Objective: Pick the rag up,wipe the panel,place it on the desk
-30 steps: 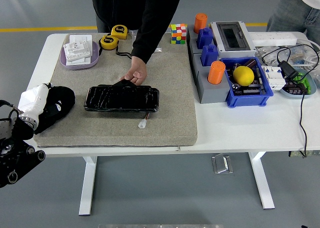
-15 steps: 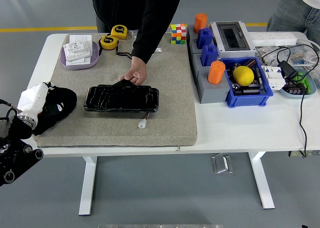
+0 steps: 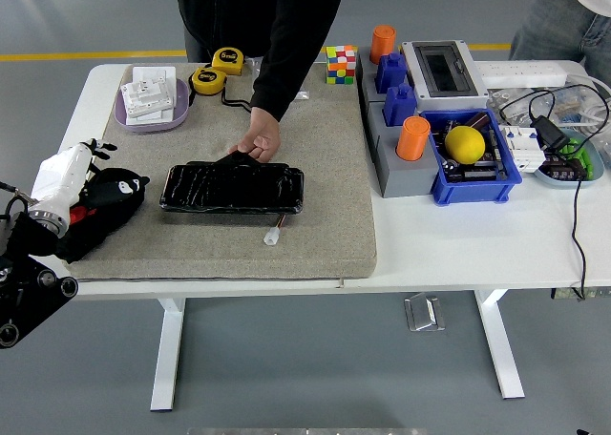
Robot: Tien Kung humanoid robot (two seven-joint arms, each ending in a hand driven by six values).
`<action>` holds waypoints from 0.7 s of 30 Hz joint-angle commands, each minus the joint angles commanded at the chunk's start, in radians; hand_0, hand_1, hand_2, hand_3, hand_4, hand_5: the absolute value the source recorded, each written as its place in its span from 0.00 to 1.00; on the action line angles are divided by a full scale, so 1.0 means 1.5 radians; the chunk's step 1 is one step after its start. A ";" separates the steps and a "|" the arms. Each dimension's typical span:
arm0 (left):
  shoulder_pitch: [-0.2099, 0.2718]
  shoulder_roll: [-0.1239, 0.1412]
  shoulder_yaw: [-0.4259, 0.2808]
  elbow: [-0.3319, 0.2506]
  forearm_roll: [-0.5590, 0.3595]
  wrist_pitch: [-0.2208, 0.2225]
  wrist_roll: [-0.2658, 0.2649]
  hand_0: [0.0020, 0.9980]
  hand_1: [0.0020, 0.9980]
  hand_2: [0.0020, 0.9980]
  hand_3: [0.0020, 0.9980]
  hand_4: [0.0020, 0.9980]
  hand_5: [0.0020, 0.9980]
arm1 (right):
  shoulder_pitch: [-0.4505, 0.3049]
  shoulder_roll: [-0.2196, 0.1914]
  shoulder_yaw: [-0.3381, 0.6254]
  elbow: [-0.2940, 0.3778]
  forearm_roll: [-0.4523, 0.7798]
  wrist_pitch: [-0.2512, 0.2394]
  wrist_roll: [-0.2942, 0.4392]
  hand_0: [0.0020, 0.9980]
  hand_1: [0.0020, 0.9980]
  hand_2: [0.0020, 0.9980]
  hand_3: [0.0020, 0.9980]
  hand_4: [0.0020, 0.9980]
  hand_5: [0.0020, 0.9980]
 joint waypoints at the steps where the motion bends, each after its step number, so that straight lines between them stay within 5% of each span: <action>1: 0.002 0.002 -0.003 -0.006 -0.002 0.000 -0.002 0.39 0.58 0.72 0.75 1.00 0.74 | 0.000 0.000 0.000 0.000 0.000 0.000 0.000 0.76 0.57 0.70 0.60 1.00 0.55; 21: 0.060 0.070 -0.151 -0.244 0.040 -0.005 0.028 0.38 0.58 0.72 0.74 1.00 0.83 | 0.001 0.002 0.003 0.002 0.000 -0.004 0.001 0.76 0.57 0.70 0.60 1.00 0.54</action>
